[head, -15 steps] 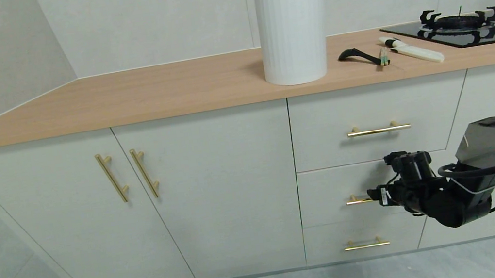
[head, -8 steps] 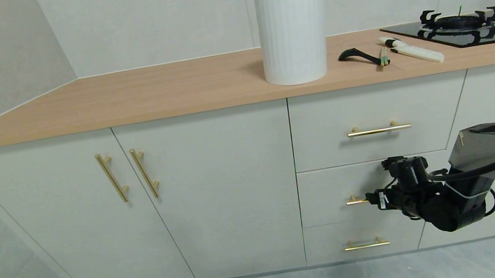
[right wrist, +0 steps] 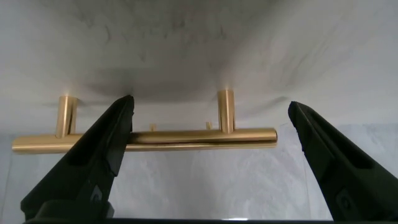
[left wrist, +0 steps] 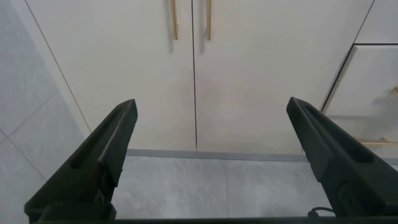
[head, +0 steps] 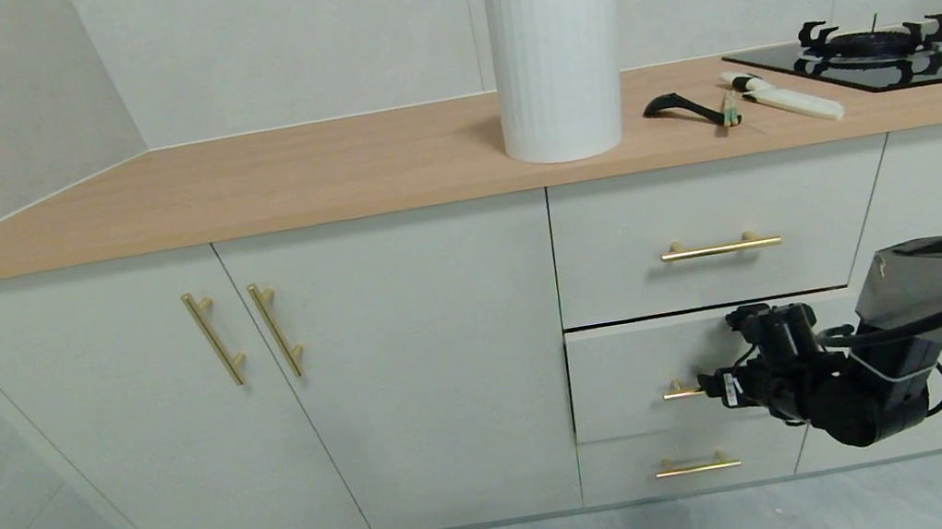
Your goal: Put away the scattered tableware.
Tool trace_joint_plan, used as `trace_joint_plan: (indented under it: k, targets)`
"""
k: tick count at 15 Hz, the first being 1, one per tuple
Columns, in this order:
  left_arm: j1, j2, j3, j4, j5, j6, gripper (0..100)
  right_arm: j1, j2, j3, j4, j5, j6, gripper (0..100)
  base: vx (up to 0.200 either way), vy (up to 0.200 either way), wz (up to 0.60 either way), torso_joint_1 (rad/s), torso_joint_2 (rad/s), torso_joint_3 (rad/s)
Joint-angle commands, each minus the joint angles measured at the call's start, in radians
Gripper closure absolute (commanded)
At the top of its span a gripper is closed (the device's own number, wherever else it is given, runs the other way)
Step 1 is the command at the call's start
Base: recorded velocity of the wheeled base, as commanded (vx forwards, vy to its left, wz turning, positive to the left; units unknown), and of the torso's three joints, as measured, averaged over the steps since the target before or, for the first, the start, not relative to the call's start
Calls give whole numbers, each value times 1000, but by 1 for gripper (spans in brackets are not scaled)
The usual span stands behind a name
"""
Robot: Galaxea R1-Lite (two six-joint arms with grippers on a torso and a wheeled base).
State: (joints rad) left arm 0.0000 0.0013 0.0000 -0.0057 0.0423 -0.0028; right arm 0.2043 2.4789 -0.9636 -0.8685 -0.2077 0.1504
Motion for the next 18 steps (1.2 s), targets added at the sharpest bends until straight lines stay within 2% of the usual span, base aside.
trace_joint_plan:
  k: [1,3,4,6,8,11,14,18]
  targets:
    - [0,0,0,0,1,0,0,0,-3,2,2,1,0,0,0,0,0,0,0,0]
    - [0,0,0,0,1,0,0,1,-51,46,14,4,-15,0,0,0,0,0,0,0]
    - [0,0,0,0,1,0,0,1,-101,72,72,8,-34,0,0,0,0,0,0,0]
    - [0,0,0,0,1,0,0,11,-198,83,207,22,-38,0,0,0,0,0,0,0]
    - [0,0,0,0,1,0,0,35,-382,86,419,62,-38,0,0,0,0,0,0,0]
    - [0,0,0,0,1,0,0,76,-575,88,591,85,-37,0,0,0,0,0,0,0]
    - [0,0,0,0,1,0,0,110,-649,100,597,79,-31,0,0,0,0,0,0,0]
    - [0,0,0,0,1,0,0,113,-583,105,522,65,-31,0,0,0,0,0,0,0]
